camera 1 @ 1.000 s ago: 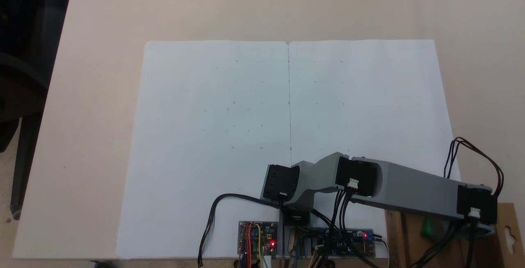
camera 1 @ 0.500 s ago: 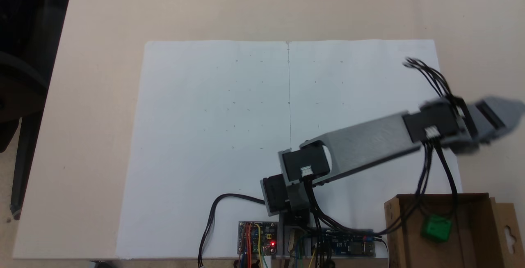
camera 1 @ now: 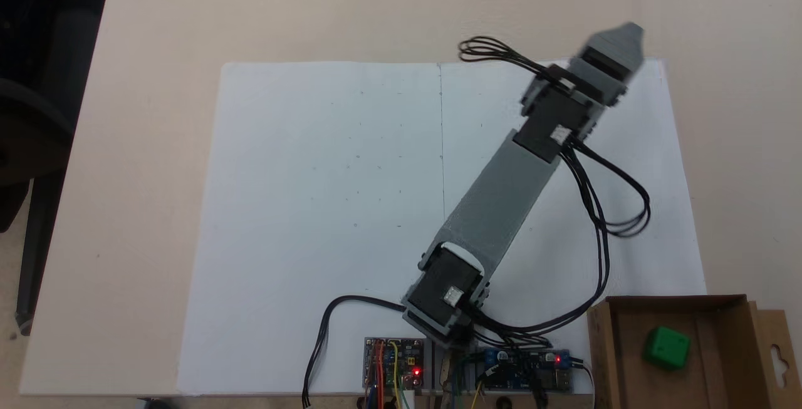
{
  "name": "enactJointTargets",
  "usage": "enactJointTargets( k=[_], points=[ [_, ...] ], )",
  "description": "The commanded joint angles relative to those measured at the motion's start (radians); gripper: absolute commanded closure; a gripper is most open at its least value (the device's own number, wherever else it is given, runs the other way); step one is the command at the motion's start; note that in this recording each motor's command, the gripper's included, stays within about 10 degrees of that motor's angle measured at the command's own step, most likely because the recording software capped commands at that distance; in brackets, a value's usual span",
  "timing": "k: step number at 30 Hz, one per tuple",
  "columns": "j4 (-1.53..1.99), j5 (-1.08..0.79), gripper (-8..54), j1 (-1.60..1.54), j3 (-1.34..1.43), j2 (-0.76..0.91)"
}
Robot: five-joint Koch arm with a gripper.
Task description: Grasp a green dice and put it in the bin.
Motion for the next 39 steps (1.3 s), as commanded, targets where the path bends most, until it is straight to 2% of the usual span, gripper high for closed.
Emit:
enactJointTargets(
  k=[1, 8, 14, 21, 27, 39],
  points=[
    [-0.054, 0.11, 3.5, -0.081, 0.023, 0.051],
    [-0.1, 0.141, 1.8, -0.341, 0.276, 0.121],
    [-0.336, 0.127, 1.6, -0.443, 0.666, 0.249],
    [-0.596, 0.008, 1.1, -0.454, 0.919, 0.296],
    [-0.802, -0.037, 0.8, -0.451, 1.063, 0.33],
    [-1.155, -0.058, -0.1, -0.505, 1.341, 0.514]
  ],
)
